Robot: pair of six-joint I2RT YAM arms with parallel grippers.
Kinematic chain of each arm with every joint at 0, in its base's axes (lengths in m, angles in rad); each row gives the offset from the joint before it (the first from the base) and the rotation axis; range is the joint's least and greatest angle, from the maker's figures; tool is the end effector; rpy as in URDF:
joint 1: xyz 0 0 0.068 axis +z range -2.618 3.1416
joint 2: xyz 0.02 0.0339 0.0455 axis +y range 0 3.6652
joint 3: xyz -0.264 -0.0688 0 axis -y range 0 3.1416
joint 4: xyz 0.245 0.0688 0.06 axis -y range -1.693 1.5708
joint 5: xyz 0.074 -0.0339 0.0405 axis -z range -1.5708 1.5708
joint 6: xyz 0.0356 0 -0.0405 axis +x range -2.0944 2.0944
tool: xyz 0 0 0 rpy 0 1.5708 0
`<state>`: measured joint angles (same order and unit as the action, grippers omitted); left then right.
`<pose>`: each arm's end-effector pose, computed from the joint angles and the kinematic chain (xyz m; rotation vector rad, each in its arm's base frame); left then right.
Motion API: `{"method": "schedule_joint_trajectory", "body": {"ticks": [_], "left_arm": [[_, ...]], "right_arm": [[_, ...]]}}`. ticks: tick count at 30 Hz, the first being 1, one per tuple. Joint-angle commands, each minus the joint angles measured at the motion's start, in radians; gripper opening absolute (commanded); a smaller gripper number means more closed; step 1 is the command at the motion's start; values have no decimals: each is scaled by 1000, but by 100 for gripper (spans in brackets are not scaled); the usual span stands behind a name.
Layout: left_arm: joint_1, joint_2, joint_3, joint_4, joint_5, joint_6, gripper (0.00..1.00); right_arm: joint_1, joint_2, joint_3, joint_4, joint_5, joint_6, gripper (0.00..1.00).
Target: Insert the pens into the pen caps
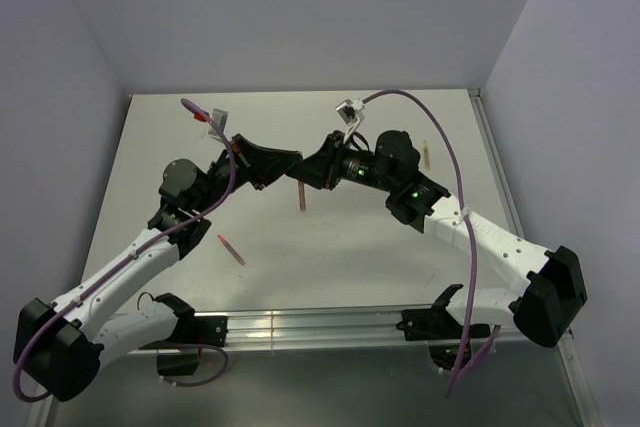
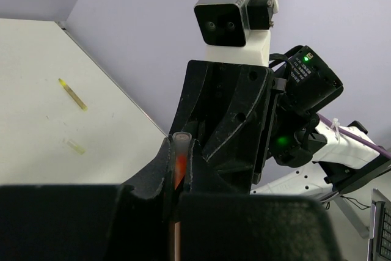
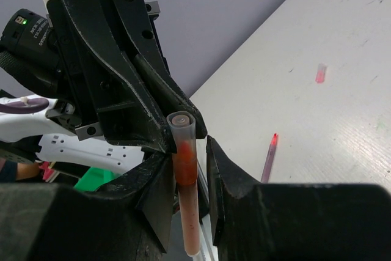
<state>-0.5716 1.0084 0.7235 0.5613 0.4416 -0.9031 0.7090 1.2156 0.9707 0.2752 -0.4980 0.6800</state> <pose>0.1880 -0.1390 0.3545 0.1830 1.4811 -1.5103 0.2057 0.1989 0.3630 -0.4668 1.6813 1.4433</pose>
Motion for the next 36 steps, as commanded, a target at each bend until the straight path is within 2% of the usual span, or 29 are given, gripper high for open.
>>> {"method": "schedule_joint_trajectory", "body": {"ticks": [1, 13, 36], "left_arm": [[-22, -27, 7, -27, 103, 1, 0], [-13, -53, 13, -66, 36, 10, 0], [32, -62, -1, -63, 17, -6, 0]], "right_arm": [[-28, -30, 57, 98, 108, -3, 33], [-16, -41, 45, 76, 75, -22, 43], [64, -54, -29, 44, 29, -30, 43]]}}
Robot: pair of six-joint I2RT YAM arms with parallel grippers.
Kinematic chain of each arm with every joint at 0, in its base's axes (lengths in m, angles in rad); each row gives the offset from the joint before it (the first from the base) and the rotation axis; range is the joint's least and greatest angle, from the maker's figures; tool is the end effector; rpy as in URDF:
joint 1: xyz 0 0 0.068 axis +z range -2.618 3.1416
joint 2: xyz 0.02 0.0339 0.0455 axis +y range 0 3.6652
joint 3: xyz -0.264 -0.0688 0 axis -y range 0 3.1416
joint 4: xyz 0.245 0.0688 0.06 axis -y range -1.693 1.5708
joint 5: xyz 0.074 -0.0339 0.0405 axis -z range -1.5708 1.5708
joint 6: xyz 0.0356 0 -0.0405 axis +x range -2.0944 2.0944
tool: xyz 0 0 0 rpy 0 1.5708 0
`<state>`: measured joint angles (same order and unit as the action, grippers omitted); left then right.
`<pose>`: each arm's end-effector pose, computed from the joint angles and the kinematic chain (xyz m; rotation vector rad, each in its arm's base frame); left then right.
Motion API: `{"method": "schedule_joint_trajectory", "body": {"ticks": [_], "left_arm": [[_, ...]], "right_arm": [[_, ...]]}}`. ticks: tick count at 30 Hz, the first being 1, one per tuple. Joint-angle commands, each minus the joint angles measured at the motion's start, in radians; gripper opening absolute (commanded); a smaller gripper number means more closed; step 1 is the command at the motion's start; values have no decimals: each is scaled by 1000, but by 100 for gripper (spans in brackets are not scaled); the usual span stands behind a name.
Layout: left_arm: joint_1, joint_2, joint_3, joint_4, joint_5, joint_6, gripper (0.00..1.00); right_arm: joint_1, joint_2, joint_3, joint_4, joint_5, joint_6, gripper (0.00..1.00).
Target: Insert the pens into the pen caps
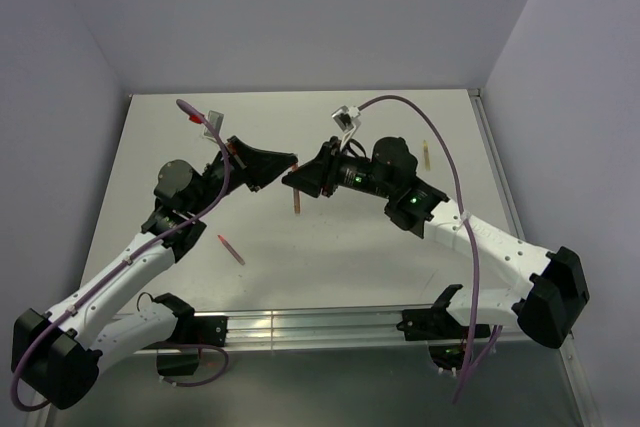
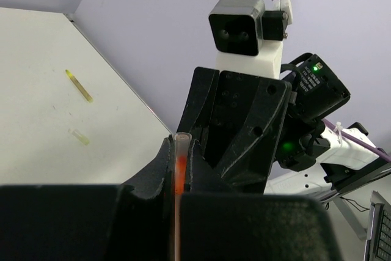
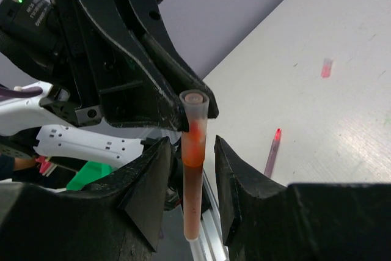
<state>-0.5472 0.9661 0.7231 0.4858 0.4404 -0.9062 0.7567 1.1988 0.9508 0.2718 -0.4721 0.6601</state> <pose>0.1845 -0.1302 0.3555 0.1507 1.5153 -1.4879 0.1939 0.2053 0.3600 -0.5007 1.6788 1.4441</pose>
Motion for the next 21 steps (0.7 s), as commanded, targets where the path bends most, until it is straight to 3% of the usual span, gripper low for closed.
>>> {"method": "schedule_joint_trajectory", "body": {"ticks": [1, 21], "left_arm": [[9, -18, -1, 14, 18, -3, 0], [26, -36, -17, 30, 6, -14, 0]], "right_arm": [[20, -41, -15, 47, 4, -8, 43], [44, -50, -81, 47, 16, 10, 41]]}}
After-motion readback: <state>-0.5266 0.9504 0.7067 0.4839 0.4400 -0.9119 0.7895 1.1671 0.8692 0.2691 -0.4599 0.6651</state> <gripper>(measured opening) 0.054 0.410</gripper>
